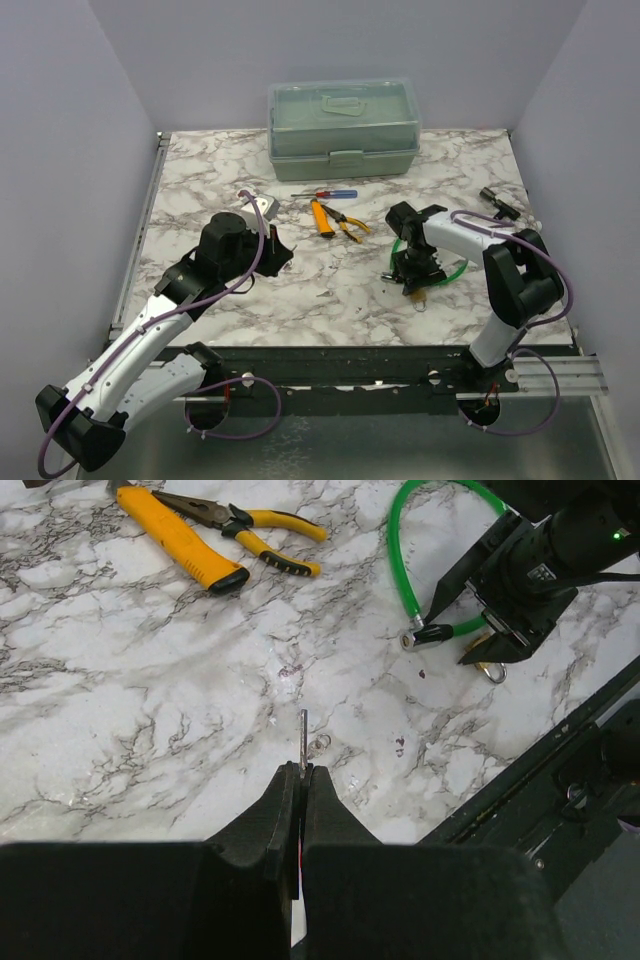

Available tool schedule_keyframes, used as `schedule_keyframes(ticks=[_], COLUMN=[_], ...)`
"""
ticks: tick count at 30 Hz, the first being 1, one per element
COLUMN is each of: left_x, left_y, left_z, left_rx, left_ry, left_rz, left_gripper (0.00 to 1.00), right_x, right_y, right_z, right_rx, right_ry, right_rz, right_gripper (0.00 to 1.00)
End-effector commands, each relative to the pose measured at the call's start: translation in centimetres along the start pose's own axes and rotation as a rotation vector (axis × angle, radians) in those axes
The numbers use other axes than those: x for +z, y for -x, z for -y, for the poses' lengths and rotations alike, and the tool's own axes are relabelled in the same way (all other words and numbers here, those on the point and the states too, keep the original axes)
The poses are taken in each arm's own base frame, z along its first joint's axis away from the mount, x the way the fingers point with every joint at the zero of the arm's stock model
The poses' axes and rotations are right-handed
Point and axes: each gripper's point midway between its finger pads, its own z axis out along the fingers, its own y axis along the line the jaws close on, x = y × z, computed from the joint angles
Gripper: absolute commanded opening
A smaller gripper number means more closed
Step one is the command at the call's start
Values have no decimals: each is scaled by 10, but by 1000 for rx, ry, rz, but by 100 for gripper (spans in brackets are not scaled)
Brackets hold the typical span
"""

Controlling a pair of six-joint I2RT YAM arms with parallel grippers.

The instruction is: Unlock with the key

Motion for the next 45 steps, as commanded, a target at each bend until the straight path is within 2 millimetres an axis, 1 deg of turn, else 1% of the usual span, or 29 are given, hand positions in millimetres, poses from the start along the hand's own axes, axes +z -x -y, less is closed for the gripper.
schedule_keyframes(ticks=[1,3,6,9,10,14,18,22,27,30,33,37,39,41,43,45], left_x=[-3,-3,-3,-2,-2,-1,0,2,2,1,0,1,2,4,5,7], left_y=[3,4,4,3,2,1,0,-3,-5,-7,-9,-11,-12,-14,-14,-10], left_z=[-1,-2,-2,-3,-3,-2,0,7,21,32,40,46,50,51,51,51], left_rx=[-1,-1,-1,-1,-2,-3,-2,0,4,6,6,6,5,2,3,-1], left_ry=[14,17,19,20,21,16,3,-38,-123,-185,-234,-277,-300,-309,-312,-309], left_rz=[26,28,29,25,23,17,9,-8,-27,-39,-49,-63,-73,-84,-82,-69], left_gripper=[0,0,0,0,0,0,0,0,0,0,0,0,0,0,0,0], right_x=[5,10,15,20,21,23,12,0,-15,-26,-40,-60,-73,-89,-103,-115], right_y=[-12,-11,-6,-2,-1,4,16,25,33,37,37,34,31,30,31,34], right_z=[-5,-2,2,-1,-1,-3,-3,0,3,1,-8,-19,-25,-31,-33,-32], right_rx=[6,12,25,11,5,-39,-72,-83,-77,-94,-133,-192,-243,-259,-263,-262], right_ry=[-12,-22,-32,-19,-18,-4,52,118,202,273,381,549,655,761,848,901], right_rz=[-50,-42,-11,16,23,52,101,125,140,147,142,129,125,121,127,139], right_gripper=[55,43,36,20,17,9,0,0,0,0,0,0,0,0,0,0])
